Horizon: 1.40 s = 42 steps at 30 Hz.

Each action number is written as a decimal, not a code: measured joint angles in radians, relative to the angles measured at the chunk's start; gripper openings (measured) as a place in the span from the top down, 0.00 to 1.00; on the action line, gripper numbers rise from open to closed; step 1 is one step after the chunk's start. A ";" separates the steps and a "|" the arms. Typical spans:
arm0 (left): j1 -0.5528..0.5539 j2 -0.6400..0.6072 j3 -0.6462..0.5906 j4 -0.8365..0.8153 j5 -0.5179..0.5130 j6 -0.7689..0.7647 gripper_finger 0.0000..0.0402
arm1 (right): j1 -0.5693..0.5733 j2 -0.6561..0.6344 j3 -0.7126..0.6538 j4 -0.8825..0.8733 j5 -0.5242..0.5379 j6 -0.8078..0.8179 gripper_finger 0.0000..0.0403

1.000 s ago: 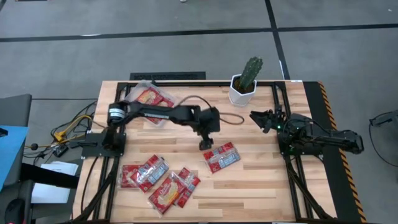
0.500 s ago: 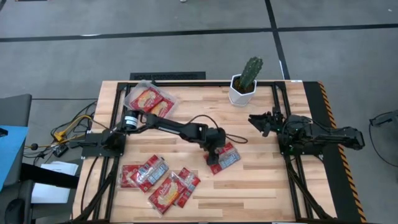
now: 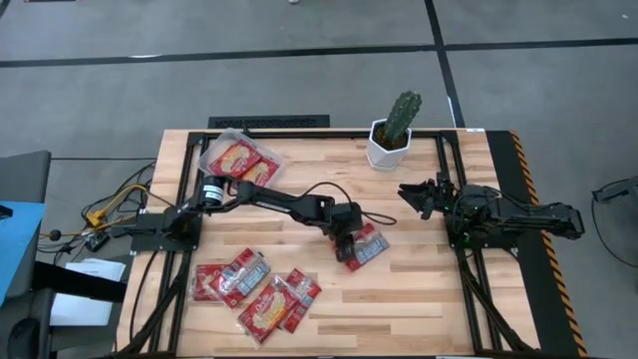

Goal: Sort popcorn bags into baskets
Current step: Put the red popcorn bag into the transparent bin

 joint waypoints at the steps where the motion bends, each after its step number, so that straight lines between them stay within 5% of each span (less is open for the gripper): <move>1: 0.005 -0.006 -0.001 -0.012 0.010 -0.005 0.97 | 0.000 0.000 0.000 0.000 0.000 0.000 0.35; 19: 0.138 -0.308 -0.009 -0.336 -0.011 0.045 1.00 | 0.000 0.000 0.000 0.001 0.005 0.000 0.35; 32: 0.375 -0.565 -0.007 -0.686 -0.258 0.156 1.00 | -0.002 0.000 0.000 0.001 0.011 0.003 0.35; 42: 0.578 -0.694 -0.006 -0.847 -0.352 0.246 1.00 | -0.002 0.000 0.000 0.002 0.039 -0.001 0.35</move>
